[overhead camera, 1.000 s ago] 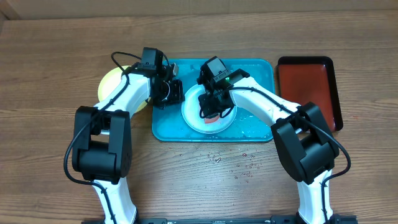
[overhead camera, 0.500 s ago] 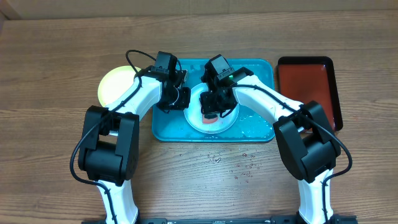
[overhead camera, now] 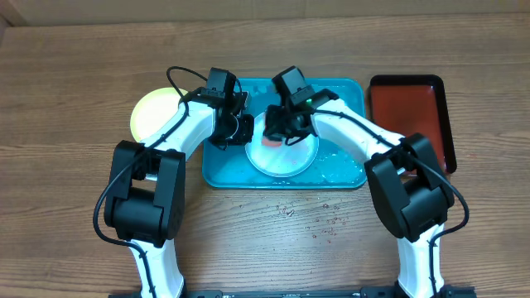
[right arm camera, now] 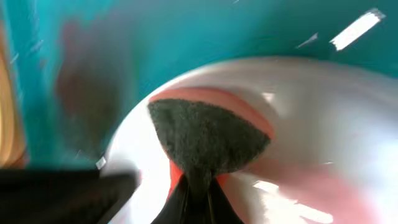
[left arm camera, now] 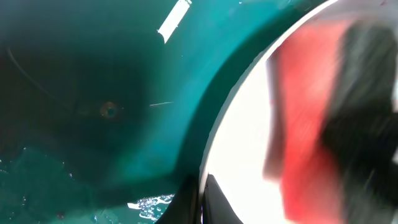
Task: Clean dirty plates on tray and stack at the side
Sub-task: 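Scrub the left-held white plate with the sponge in the right gripper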
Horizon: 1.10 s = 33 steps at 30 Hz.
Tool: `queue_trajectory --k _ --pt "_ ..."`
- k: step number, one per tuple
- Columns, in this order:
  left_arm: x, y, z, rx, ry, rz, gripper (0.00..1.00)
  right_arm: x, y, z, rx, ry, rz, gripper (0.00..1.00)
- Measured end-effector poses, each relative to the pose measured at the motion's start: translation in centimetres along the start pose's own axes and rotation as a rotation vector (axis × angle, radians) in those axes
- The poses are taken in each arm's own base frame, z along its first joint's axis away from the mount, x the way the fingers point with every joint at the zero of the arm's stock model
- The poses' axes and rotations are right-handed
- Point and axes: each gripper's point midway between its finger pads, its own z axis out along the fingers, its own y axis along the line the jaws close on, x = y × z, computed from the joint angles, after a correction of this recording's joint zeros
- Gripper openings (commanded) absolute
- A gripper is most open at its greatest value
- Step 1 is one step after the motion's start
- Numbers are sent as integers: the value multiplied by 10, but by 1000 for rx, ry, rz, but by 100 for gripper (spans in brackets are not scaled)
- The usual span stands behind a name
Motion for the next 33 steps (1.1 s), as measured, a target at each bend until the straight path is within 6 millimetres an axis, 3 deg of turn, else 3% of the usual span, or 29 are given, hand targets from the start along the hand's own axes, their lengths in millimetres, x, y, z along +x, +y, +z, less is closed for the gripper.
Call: queue_trajectory --k 3,8,13,17,22,33 --pt "0 0 0 1 -2 1 4 -9 -24 -2 115 -52 23 4" --pt "-1 -1 0 3 -3 0 4 -8 -53 -8 289 -82 -7 4" --pt "-1 -1 0 4 -4 0 4 6 -80 -21 436 -29 -29 4" --pt "-1 -1 0 4 -4 -3 4 19 -90 -30 488 29 -33 4" --pt "-1 -1 0 7 -5 -19 4 33 -72 -25 346 124 -21 4" --pt "-3 3 -1 9 -11 -34 4 37 -19 -5 65 140 -77 4"
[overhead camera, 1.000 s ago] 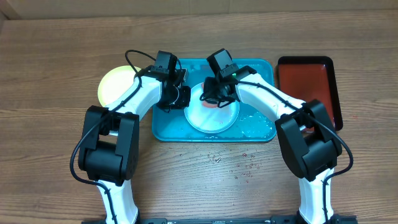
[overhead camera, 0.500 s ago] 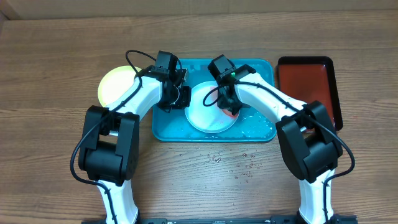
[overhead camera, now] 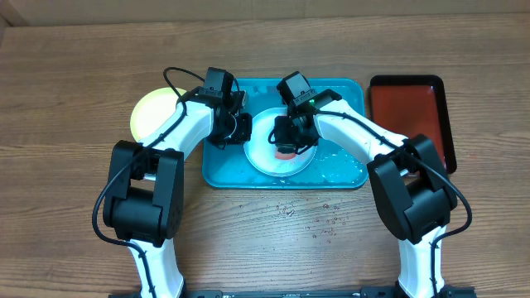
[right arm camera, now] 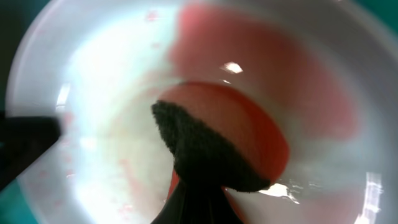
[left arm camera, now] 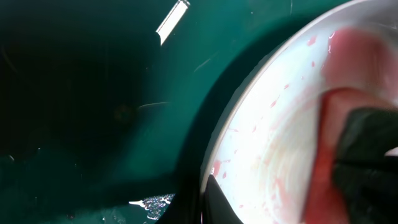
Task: Clean dirty plates on tray and stack at the side
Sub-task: 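Scrub the left-held white plate with the sponge in the right gripper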
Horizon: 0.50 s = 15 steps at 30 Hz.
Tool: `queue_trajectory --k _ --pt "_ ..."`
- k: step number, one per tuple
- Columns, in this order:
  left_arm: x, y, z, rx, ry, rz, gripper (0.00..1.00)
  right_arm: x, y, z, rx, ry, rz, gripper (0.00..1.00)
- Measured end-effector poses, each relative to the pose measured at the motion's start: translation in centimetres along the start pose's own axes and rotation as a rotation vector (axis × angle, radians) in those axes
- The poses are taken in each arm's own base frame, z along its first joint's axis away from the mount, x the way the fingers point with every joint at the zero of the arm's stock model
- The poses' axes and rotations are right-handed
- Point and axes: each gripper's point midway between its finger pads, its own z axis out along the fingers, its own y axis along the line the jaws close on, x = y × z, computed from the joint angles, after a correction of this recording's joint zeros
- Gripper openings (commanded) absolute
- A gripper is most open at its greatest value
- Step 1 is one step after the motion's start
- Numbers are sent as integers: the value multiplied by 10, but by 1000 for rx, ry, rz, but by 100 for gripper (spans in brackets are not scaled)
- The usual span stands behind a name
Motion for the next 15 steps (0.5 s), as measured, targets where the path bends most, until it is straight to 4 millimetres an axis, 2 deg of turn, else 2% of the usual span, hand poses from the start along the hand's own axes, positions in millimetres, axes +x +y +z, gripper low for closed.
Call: queue_trajectory --k 7,13,14,15 --pt "0 0 0 8 0 -1 4 13 49 17 -122 8 -94 4" --pt "0 0 0 8 0 -2 4 0 55 21 -200 -15 -71 4" --pt "0 0 0 8 0 -2 4 -7 55 21 -217 -35 -63 4" --pt "-1 -1 0 14 -3 0 4 -23 47 20 -236 -67 -27 4"
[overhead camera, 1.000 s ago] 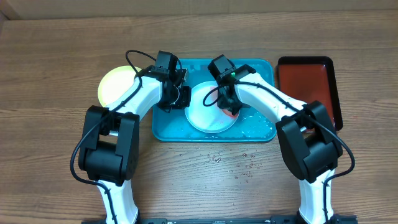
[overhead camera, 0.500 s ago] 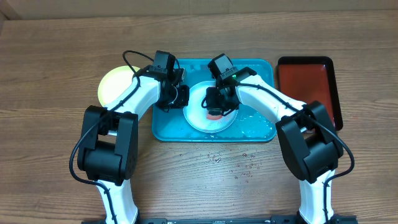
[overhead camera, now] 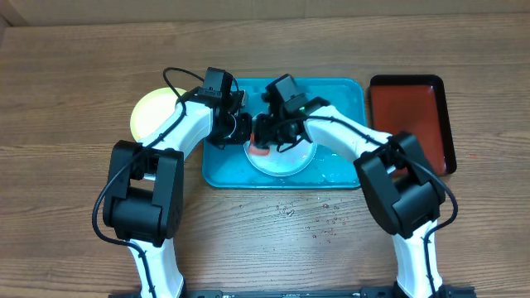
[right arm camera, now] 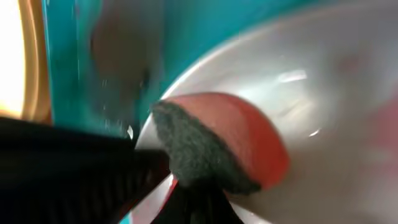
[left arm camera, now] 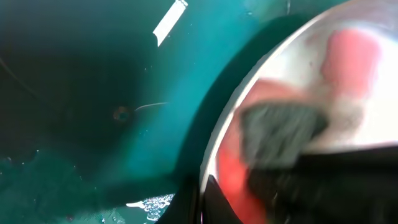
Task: Clean dirty plates on tray and stack at the side
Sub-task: 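Scrub the left-held white plate with the sponge in the right gripper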
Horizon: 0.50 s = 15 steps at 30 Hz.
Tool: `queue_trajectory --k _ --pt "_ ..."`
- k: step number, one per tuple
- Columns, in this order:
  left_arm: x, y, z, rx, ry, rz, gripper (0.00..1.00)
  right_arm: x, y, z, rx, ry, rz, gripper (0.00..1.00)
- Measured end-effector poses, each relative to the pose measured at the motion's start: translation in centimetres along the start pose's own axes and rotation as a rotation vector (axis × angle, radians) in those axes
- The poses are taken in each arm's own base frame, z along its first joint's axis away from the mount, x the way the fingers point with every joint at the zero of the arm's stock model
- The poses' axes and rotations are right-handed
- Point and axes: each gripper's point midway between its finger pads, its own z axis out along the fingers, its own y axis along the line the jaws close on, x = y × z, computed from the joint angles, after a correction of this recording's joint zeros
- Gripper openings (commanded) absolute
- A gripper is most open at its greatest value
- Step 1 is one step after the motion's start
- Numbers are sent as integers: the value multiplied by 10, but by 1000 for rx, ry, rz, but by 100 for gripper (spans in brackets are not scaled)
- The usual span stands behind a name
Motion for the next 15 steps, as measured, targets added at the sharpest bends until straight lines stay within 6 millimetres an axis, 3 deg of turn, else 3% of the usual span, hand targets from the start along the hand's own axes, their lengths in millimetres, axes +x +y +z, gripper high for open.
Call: queue_trajectory --k 4,8,15 --pt "0 -3 0 18 2 1 4 -20 -31 -12 44 -45 89 4" --pt "2 -10 1 41 10 6 4 -19 -56 -25 184 -35 155 4" --pt "3 -11 1 48 14 6 4 -10 -105 -70 543 -13 213 4"
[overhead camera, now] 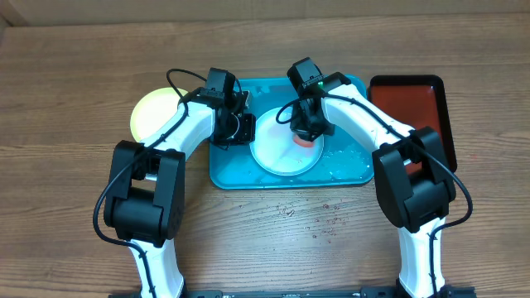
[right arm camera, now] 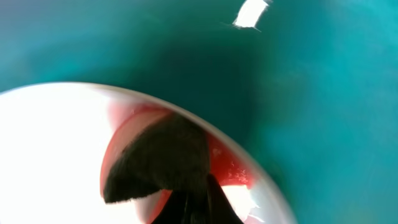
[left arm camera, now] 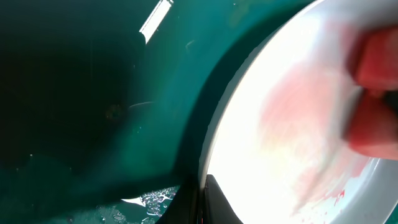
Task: Clean dirty plates on tray and stack at the side
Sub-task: 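Scrub the left-held white plate with the sponge in the right gripper, then lift the white plate with left gripper and stack it on yellow plates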
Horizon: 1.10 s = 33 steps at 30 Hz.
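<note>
A white plate (overhead camera: 280, 147) smeared with red lies in the teal tray (overhead camera: 339, 174). My left gripper (overhead camera: 240, 131) is shut on the plate's left rim (left arm camera: 208, 155), one finger on each side of it. My right gripper (overhead camera: 306, 132) is shut on a red sponge (right arm camera: 158, 162) with a dark scouring face, pressed on the plate's right edge (right arm camera: 249, 180). In the left wrist view the sponge (left arm camera: 373, 93) shows red at the far right, with pink streaks over the plate (left arm camera: 292, 124).
A yellow-green plate (overhead camera: 153, 112) sits on the wooden table left of the tray. A dark red tray (overhead camera: 414, 108) stands at the right. Water and foam lie in the teal tray's front (left arm camera: 152, 199). Droplets spot the table (overhead camera: 323, 223) in front.
My right gripper has moved with the sponge from the plate's left side, close to the left gripper, to its right edge. The left gripper still holds the rim.
The left gripper held the plate's left rim throughout. The right gripper had the sponge at the plate's upper left, then at its middle, then at the left by the left gripper, and now at the right edge. Red smears have thinned to pink streaks.
</note>
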Tool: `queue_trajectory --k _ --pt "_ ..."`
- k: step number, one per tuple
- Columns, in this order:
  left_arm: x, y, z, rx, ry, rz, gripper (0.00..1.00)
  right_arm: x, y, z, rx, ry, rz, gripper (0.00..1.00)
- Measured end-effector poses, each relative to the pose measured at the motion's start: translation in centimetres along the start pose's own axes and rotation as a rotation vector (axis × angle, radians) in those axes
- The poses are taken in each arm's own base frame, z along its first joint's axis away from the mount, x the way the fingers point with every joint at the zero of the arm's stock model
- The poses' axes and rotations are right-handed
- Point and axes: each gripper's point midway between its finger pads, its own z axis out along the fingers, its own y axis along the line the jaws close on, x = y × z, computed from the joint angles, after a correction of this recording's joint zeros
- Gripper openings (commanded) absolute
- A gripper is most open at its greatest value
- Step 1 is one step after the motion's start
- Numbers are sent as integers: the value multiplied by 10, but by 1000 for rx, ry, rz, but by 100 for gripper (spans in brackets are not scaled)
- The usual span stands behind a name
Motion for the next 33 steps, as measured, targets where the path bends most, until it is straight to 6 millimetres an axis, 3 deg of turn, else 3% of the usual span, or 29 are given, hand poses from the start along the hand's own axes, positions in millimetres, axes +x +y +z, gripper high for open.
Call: queue_trajectory --k 3,4,8,12,16,20,23,25,30,33 --pt "0 -1 0 4 1 0 5 8 -15 -3 69 32 1 4" --pt "0 -1 0 7 2 1 19 13 -20 -4 91 54 -2 4" --pt "0 -3 0 13 -1 -1 49 23 -22 -5 91 98 -29 4" --pt "-4 -4 0 18 -15 12 58 23 -13 -5 33 115 -48 4" --pt "-8 -8 2 -15 -38 46 43 22 -5 -5 -10 118 -64 4" --pt "-9 -13 5 -39 -49 73 37 23 -3 -5 -21 122 -73 4" --pt "-5 -21 11 -45 -38 102 14 23 -1 -5 -32 125 -84 4" --pt "-4 -21 16 -51 -32 103 5 24 -1 -5 -40 129 -92 4" --pt "-7 -22 20 -41 -32 95 4 17 10 -15 -92 120 -108 4" --pt "-9 -21 19 -24 -33 85 4 8 17 -43 -155 77 -117 4"
